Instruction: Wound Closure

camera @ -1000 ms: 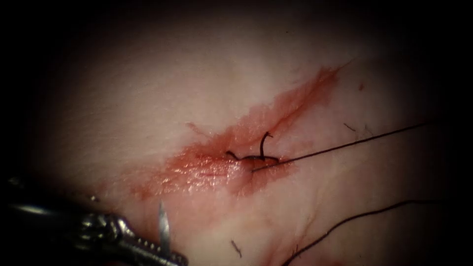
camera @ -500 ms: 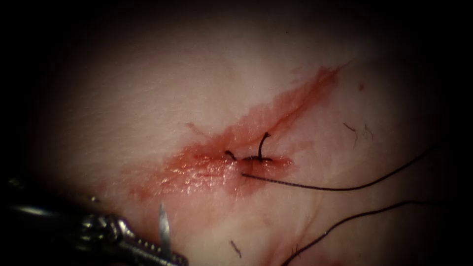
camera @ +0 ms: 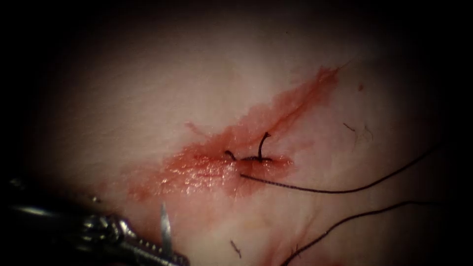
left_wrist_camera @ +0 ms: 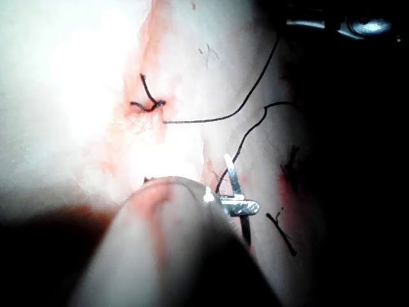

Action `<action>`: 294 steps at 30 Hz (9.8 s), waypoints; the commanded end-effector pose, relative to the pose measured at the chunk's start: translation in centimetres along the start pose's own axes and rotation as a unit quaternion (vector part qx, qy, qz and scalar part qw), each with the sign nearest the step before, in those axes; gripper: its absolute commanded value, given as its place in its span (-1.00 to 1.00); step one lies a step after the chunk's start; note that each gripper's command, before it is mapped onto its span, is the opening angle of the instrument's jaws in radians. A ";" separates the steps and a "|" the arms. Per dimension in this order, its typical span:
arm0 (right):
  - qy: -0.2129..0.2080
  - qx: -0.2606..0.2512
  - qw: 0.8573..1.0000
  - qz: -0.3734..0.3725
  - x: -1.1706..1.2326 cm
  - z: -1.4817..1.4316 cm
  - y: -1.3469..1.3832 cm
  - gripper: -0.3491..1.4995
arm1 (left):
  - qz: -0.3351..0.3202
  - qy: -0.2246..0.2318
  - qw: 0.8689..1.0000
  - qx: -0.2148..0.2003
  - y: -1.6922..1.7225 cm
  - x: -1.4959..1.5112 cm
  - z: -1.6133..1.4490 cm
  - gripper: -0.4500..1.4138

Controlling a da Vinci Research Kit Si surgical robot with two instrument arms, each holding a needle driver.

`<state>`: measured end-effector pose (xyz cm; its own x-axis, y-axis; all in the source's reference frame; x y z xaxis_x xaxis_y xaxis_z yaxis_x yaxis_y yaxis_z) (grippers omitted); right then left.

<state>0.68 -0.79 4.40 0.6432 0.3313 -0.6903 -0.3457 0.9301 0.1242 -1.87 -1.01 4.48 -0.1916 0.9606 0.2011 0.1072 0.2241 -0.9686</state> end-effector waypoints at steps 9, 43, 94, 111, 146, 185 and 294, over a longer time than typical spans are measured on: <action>0.043 -0.014 0.998 -0.035 0.26 1.12 -0.51 -0.36 | 0.000 0.000 1.000 0.000 -0.05 0.01 0.04 -1.00; 0.215 0.142 0.966 -0.010 0.98 2.06 -1.44 -1.00 | 0.000 -0.001 1.000 0.000 -0.05 0.01 0.05 -1.00; 0.090 -0.007 0.996 -0.014 0.82 1.71 -1.17 -0.84 | -0.002 -0.002 1.000 -0.002 -0.01 0.02 0.05 -1.00; 0.108 0.163 0.979 0.050 0.88 1.34 -1.73 -0.58 | -0.002 -0.003 1.000 -0.002 -0.01 0.02 0.05 -1.00; -0.055 0.007 0.996 -0.072 0.81 1.07 -1.47 -1.00 | -0.002 -0.003 1.000 -0.002 -0.01 0.02 0.05 -1.00; -0.112 0.091 0.976 -0.164 0.55 1.02 -1.75 -1.00 | -0.002 -0.004 1.000 -0.001 -0.01 0.02 0.06 -1.00; 0.183 0.028 0.976 0.113 1.05 0.26 -0.54 0.47 | 0.059 0.154 0.980 0.110 0.38 0.66 -1.68 -1.00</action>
<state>1.64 -0.94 3.76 0.2628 0.4632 -0.8464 -0.4076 0.8484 0.3377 -0.24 0.03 4.42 0.1283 0.9882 0.0840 -0.1174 0.0992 -0.9881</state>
